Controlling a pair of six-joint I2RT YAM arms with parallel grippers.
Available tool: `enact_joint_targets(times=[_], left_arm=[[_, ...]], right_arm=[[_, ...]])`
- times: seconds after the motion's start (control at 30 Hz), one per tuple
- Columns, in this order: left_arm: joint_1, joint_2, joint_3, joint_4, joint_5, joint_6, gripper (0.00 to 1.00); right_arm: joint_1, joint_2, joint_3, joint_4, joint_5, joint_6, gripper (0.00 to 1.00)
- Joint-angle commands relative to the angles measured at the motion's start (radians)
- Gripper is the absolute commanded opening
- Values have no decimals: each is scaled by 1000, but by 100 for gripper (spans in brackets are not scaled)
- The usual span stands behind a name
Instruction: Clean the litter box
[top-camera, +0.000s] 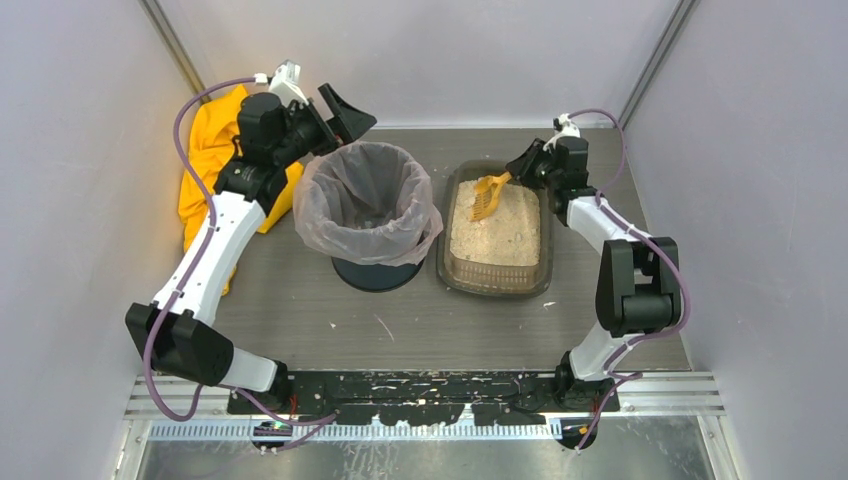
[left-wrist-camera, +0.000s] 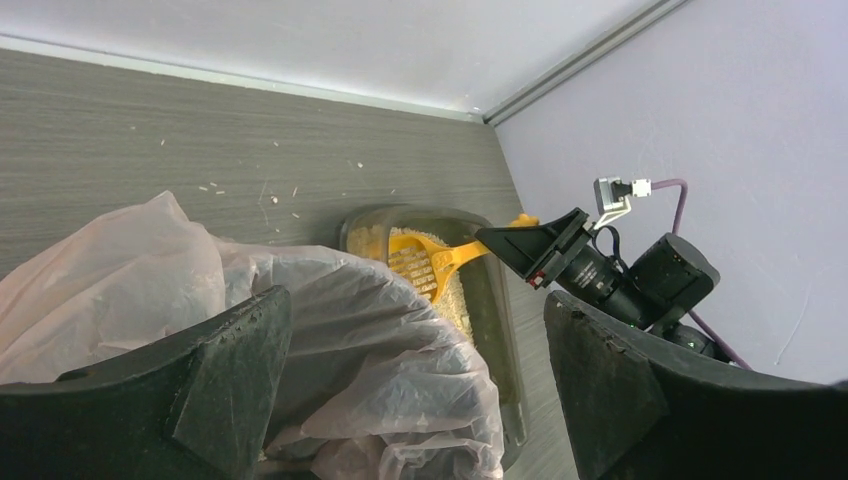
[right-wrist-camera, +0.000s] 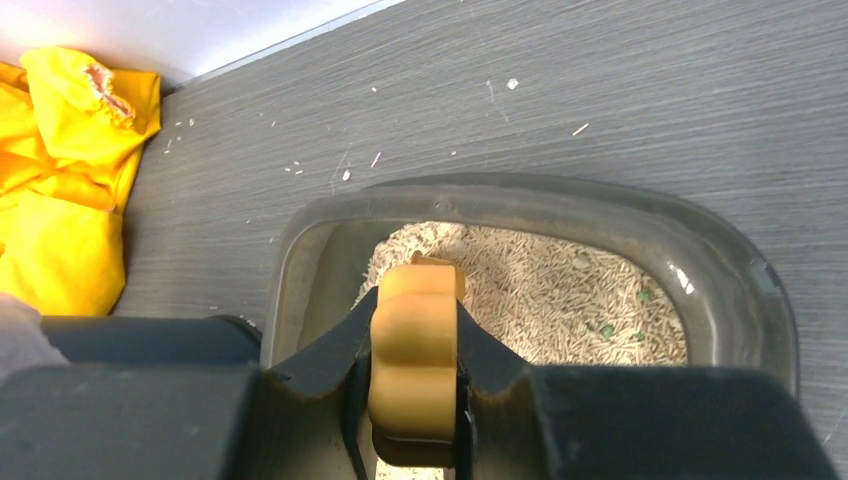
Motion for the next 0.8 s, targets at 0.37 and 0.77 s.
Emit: enact_joint_targets(times=[0.37,0.77], left_arm=[[1,-67,-63,84,31,-43,95],[1,-73,-89,120,48,-65,94]], right_arm=[[7,-66,-135,3,-238,101,1],[-188,-154,-218,163,-361,301,1]])
